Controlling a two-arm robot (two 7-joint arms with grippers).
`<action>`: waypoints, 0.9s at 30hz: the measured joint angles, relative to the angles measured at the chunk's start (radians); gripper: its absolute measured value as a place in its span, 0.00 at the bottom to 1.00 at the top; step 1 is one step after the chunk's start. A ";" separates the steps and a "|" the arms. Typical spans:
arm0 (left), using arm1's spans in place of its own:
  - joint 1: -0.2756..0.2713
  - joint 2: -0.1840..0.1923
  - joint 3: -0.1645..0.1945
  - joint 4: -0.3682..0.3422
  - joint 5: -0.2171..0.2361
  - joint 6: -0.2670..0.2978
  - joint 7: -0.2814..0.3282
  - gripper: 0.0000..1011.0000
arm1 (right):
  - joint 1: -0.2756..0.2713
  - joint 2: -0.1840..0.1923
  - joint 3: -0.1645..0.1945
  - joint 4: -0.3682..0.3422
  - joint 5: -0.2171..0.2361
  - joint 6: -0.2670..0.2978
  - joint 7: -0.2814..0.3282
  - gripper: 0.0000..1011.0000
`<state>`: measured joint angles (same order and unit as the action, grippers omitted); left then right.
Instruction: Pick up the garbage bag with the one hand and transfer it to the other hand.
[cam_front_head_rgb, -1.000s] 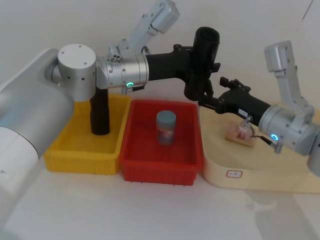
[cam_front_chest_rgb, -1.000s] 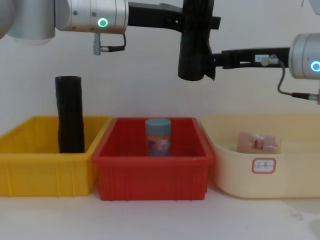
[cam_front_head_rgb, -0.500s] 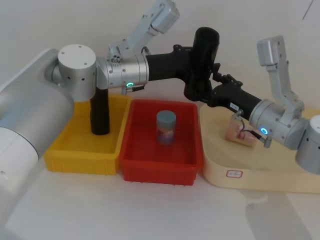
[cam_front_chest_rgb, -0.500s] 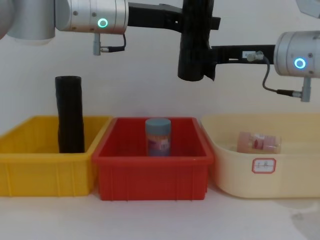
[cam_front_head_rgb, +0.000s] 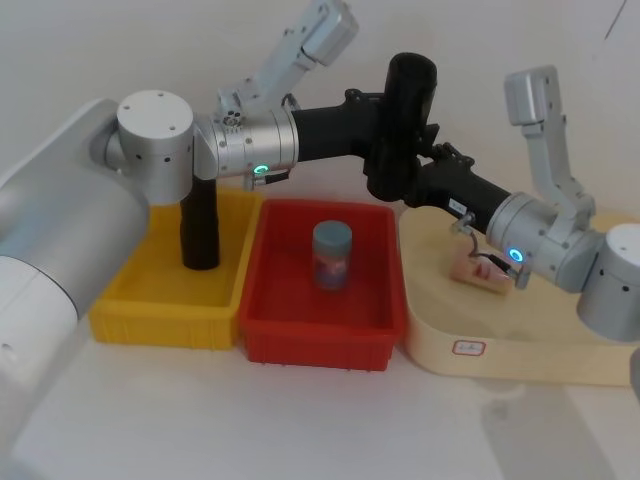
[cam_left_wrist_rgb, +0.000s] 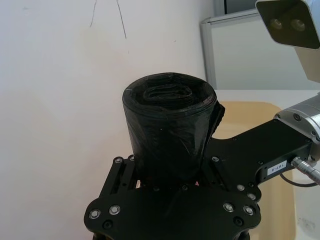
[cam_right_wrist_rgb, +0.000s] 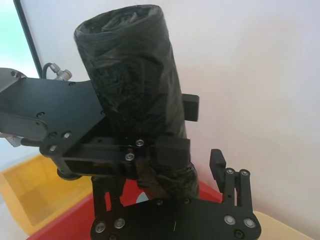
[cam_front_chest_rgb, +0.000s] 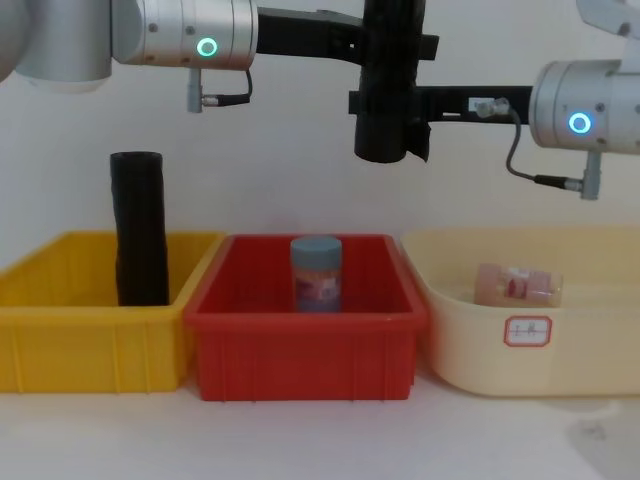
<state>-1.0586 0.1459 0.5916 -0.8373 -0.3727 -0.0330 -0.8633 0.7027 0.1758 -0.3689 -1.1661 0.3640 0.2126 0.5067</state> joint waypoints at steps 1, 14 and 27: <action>0.000 0.000 0.000 0.000 0.000 0.000 0.001 0.44 | 0.002 -0.001 -0.001 0.002 0.001 -0.001 0.000 0.99; 0.001 -0.001 -0.001 0.000 -0.002 0.004 0.006 0.44 | 0.027 -0.018 -0.018 0.041 0.011 -0.018 0.006 0.99; 0.001 -0.002 -0.001 0.000 -0.003 0.005 0.008 0.44 | 0.051 -0.033 -0.032 0.079 0.018 -0.029 0.008 0.99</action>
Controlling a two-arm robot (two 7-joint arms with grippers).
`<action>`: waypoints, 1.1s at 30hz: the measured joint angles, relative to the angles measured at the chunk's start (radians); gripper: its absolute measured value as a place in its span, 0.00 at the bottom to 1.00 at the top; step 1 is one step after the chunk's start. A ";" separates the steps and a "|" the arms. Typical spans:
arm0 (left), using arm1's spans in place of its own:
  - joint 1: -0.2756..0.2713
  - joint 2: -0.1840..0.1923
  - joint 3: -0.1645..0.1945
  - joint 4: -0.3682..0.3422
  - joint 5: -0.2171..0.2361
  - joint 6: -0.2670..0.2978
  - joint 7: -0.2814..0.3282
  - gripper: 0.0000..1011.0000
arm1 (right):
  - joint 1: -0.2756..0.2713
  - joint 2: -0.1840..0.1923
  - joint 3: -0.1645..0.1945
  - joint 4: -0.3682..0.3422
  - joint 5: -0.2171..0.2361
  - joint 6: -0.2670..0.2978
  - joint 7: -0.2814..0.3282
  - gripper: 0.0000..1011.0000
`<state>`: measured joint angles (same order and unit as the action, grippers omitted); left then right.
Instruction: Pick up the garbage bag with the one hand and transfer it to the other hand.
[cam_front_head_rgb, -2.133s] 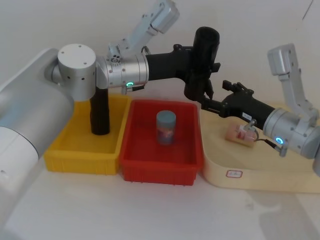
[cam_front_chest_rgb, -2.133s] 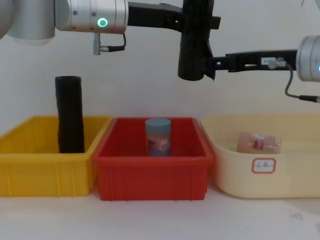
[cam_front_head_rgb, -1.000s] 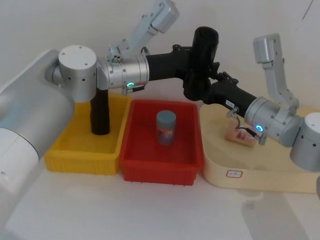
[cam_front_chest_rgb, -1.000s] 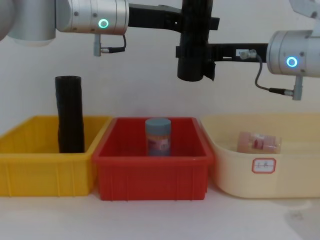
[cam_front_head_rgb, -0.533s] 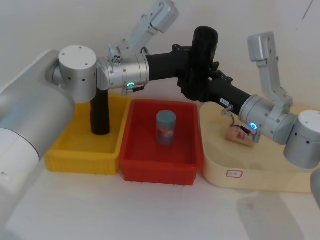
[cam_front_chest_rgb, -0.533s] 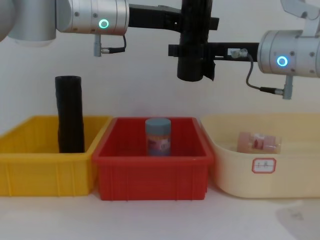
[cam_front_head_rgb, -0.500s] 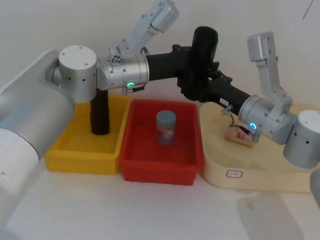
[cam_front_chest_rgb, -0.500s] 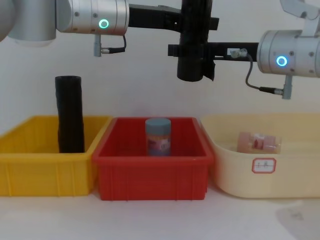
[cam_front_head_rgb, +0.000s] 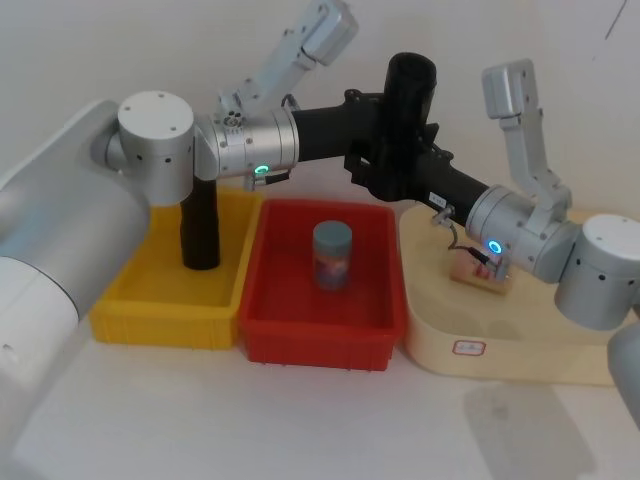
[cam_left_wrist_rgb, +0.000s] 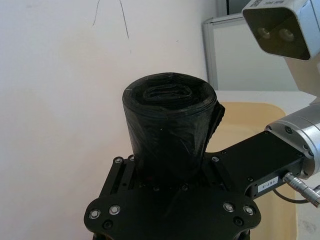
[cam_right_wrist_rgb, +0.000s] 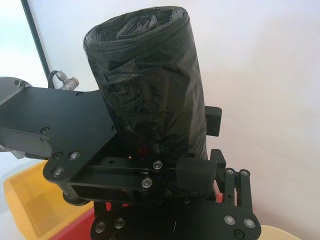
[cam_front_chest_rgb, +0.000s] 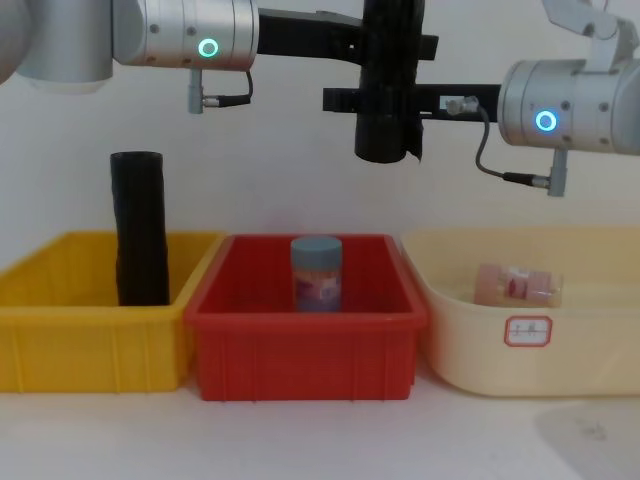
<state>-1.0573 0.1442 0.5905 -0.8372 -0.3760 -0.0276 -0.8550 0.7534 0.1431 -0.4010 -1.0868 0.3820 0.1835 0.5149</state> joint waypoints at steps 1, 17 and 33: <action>0.000 0.000 0.000 0.000 0.000 0.000 0.000 0.44 | 0.002 -0.001 -0.001 0.003 0.001 -0.001 0.000 0.99; 0.000 0.000 0.000 0.000 0.000 0.000 0.002 0.44 | 0.012 -0.007 -0.007 0.019 0.004 -0.006 -0.004 0.69; 0.000 0.000 0.000 0.000 0.000 0.000 0.001 0.44 | 0.015 -0.008 -0.009 0.023 0.005 -0.008 -0.006 0.53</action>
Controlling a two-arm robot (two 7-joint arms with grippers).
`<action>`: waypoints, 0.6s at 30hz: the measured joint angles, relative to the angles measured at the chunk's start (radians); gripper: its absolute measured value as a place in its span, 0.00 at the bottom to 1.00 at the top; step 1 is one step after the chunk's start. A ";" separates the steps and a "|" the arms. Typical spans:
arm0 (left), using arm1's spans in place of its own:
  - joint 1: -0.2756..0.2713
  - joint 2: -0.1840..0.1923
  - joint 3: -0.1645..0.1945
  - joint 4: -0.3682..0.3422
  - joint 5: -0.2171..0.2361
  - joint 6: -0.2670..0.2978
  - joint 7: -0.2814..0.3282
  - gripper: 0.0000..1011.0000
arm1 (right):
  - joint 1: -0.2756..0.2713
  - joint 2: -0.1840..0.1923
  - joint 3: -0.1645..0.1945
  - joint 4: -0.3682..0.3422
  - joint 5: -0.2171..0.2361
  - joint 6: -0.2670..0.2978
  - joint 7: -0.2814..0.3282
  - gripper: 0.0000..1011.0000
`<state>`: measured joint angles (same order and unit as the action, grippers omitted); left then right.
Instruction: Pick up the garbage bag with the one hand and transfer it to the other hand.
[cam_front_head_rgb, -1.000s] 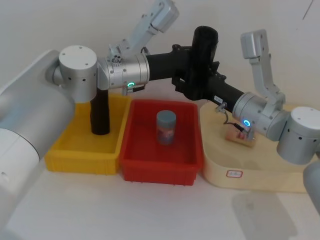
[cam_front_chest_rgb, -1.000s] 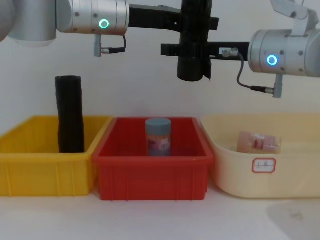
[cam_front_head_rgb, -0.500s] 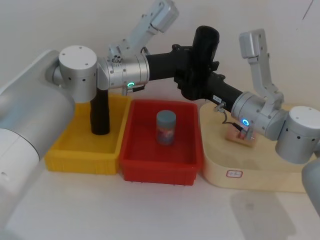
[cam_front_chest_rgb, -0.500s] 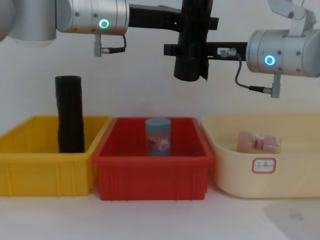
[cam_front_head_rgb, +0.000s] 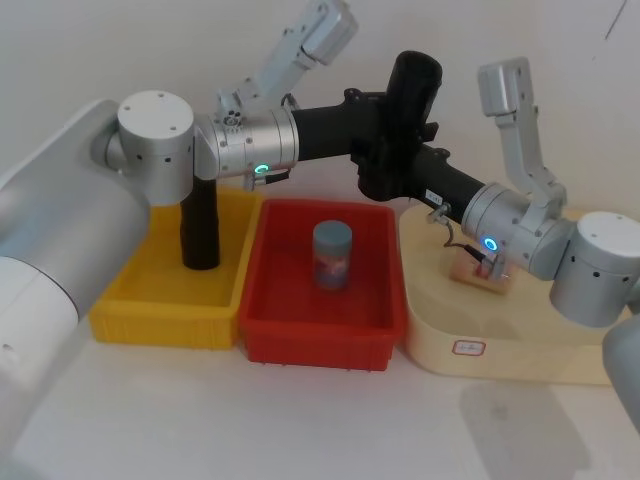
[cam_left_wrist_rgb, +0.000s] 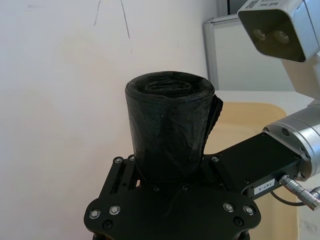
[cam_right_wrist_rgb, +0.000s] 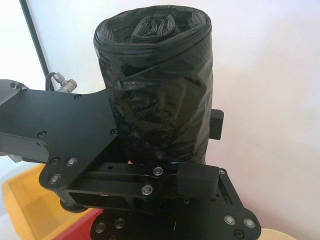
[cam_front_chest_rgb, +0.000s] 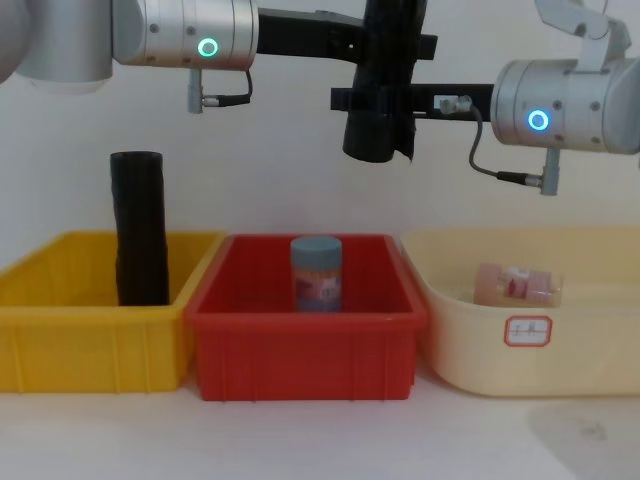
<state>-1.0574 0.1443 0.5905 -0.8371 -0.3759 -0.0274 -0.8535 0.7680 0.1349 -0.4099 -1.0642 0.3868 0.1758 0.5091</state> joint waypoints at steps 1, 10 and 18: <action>0.000 0.000 0.000 0.000 0.000 0.000 0.000 0.44 | 0.000 0.000 0.000 0.000 0.000 0.000 0.000 0.53; 0.000 0.000 0.000 0.000 0.000 0.000 -0.001 0.44 | 0.001 -0.001 -0.001 0.001 0.000 0.000 0.000 0.53; 0.000 0.000 0.000 0.000 0.000 0.000 -0.001 0.44 | 0.001 -0.001 0.000 0.001 0.000 0.000 0.000 0.53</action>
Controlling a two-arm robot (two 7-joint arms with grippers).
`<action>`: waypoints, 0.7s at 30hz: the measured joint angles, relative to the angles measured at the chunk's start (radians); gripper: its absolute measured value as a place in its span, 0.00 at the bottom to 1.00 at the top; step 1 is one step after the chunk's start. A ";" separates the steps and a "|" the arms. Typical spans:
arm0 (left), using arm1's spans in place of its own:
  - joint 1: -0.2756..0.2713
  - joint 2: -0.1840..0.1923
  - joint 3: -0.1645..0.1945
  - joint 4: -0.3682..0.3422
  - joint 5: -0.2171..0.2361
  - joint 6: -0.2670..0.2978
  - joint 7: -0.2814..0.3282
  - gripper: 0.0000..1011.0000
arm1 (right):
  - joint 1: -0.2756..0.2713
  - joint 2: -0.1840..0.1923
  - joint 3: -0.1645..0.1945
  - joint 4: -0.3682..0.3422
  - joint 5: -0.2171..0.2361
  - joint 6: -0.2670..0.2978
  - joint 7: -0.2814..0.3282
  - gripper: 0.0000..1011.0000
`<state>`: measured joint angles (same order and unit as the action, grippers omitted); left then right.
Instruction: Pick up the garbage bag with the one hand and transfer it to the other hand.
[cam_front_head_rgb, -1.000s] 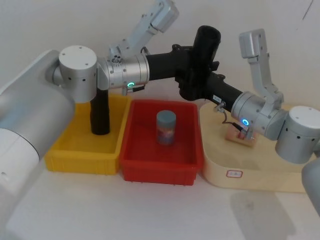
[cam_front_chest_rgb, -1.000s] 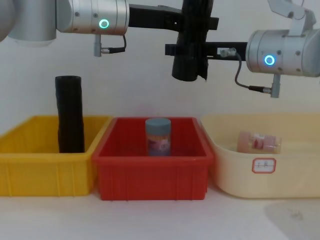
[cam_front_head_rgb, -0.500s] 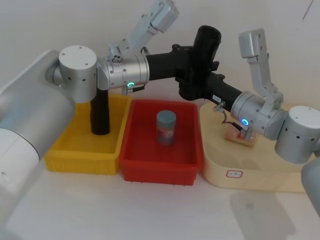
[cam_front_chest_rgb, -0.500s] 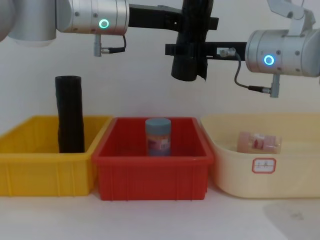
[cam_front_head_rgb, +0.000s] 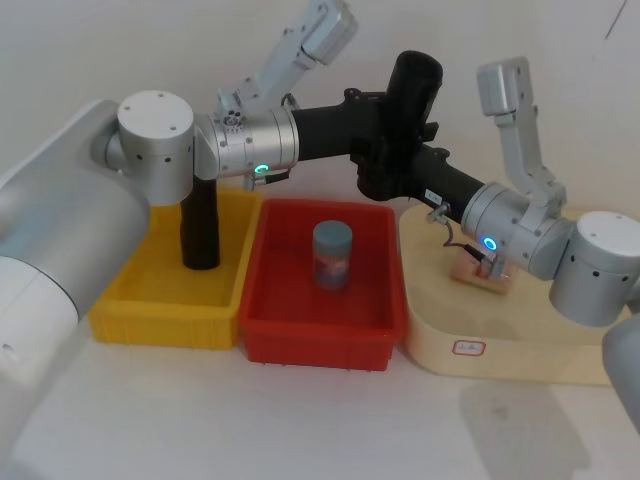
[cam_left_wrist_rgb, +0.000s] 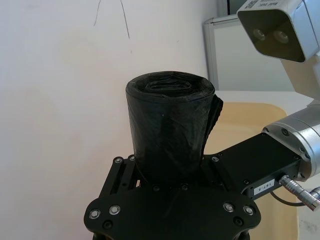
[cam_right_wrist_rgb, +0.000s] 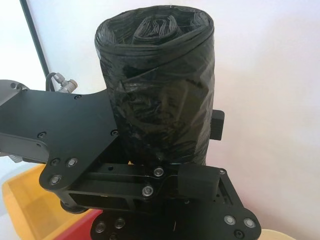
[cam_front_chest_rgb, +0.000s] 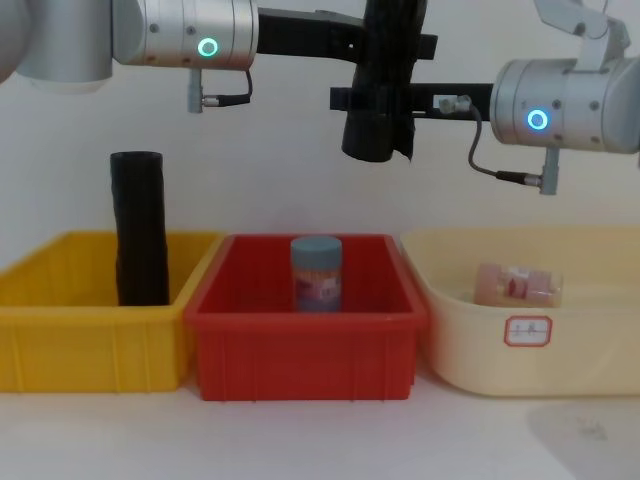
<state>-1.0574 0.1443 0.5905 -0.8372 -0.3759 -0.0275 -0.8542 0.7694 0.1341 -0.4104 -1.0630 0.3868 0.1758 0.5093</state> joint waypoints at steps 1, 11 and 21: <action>0.000 0.000 0.000 0.000 0.000 0.000 0.000 0.44 | 0.000 0.000 0.000 0.000 0.000 0.000 0.000 0.53; 0.000 0.000 0.000 0.000 0.000 0.000 -0.001 0.71 | 0.000 0.000 0.000 0.000 0.000 0.000 0.000 0.53; 0.000 0.000 0.000 0.000 0.000 0.000 -0.001 0.98 | 0.000 0.003 -0.001 -0.006 -0.005 0.008 -0.019 0.53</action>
<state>-1.0574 0.1442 0.5905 -0.8373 -0.3759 -0.0275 -0.8553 0.7695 0.1375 -0.4116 -1.0691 0.3820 0.1839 0.4901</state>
